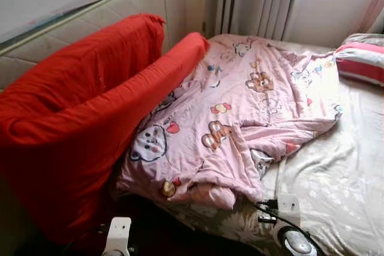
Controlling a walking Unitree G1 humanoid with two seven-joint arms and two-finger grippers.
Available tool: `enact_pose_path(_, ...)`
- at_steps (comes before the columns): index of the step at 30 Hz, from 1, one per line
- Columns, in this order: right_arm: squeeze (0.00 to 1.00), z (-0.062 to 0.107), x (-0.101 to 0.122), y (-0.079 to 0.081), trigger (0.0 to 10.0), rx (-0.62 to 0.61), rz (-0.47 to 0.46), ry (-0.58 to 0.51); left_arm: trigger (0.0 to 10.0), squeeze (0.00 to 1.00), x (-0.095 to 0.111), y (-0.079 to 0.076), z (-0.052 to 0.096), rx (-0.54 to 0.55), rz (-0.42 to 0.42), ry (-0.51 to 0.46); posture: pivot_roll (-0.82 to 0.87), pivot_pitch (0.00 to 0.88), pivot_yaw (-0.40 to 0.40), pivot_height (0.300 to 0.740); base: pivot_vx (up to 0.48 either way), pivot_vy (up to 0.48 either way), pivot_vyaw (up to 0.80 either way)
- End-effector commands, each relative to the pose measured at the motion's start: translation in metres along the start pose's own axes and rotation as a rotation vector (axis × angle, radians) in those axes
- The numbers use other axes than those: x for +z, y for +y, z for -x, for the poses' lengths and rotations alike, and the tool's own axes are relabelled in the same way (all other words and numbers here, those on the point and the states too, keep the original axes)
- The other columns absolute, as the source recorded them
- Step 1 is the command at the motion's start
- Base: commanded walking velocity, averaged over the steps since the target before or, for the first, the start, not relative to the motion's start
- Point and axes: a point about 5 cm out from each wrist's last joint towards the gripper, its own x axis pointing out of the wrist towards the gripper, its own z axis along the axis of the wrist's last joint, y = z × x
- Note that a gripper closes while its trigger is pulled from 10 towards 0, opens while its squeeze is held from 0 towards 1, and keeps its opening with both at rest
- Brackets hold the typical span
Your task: Clean up the room
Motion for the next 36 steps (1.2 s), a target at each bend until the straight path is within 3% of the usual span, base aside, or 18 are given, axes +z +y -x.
enact_pose_path(1, 0.00, -0.001, 0.003, 0.003, 10.0, 0.008, -0.008, 0.005, 10.0, 0.00, -0.002, 0.003, 0.000, 0.013, 0.004, 0.004, -0.09, 0.003, 0.027, 0.665, 0.000, 0.000, 0.00)
enact_pose_path(11, 0.00, 0.000, 0.001, 0.003, 10.0, 0.009, -0.006, 0.001, 10.0, 0.00, 0.000, 0.005, 0.000, 0.018, -0.002, -0.013, -0.09, 0.005, 0.029, 0.656, 0.000, 0.000, 0.00)
enact_pose_path(16, 0.00, 0.000, 0.002, 0.005, 10.0, 0.018, -0.027, -0.012, 10.0, 0.00, 0.010, 0.007, 0.000, 0.029, 0.004, -0.063, -0.10, 0.000, 0.033, 0.656, 0.000, 0.000, 0.00)
enact_pose_path(17, 1.00, -0.001, 0.004, 0.006, 10.0, 0.027, -0.044, -0.026, 10.0, 0.00, 0.021, 0.002, -0.001, 0.029, 0.030, -0.106, -0.10, 0.000, 0.033, 0.656, 0.000, 0.000, 0.00)
enact_pose_path(21, 1.00, -0.001, 0.008, 0.009, 10.0, 0.042, -0.055, -0.039, 10.0, 0.00, 0.035, -0.004, 0.000, 0.027, 0.054, -0.173, -0.10, 0.000, 0.034, 0.656, 0.000, 0.000, 0.00)
enact_pose_path(36, 1.00, -0.002, 0.012, 0.015, 10.0, 0.072, -0.065, -0.067, 10.0, 0.00, 0.030, -0.007, 0.000, 0.027, 0.052, -0.171, -0.11, 0.000, 0.041, 0.656, 0.000, 0.000, 0.00)
